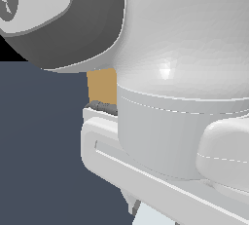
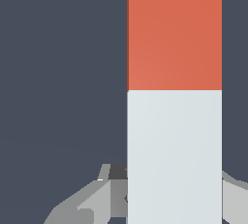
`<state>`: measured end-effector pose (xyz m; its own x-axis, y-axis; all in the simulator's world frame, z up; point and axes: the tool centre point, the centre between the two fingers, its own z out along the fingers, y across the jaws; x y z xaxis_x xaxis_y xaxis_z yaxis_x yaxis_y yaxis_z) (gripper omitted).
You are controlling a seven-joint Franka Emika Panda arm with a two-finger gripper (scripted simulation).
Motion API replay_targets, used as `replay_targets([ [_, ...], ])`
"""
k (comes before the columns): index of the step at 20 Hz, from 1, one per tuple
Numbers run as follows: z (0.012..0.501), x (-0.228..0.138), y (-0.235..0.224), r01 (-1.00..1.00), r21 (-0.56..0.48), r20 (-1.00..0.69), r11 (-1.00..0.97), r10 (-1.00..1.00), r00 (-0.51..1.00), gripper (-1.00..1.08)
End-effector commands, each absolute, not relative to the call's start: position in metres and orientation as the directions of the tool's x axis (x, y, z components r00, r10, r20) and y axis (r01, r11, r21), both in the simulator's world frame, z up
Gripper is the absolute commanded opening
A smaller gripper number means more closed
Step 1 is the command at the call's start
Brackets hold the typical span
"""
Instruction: Insert the peg into the horizontal hole in a box.
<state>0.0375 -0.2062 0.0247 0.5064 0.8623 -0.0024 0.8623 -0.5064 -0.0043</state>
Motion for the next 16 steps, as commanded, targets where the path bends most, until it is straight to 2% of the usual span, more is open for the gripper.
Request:
replay_targets([
  [1,0.033,0.042,-0.182,0.892,0.000,0.000,-0.453,0.892,0.453,-1.00],
  [11,0.065,0.031,-0.054,0.989,0.001,-0.001,-0.146,0.989,0.146,-1.00],
  [16,0.076,0.017,-0.012,0.999,0.001,-0.001,-0.036,0.999,0.036,-1.00],
])
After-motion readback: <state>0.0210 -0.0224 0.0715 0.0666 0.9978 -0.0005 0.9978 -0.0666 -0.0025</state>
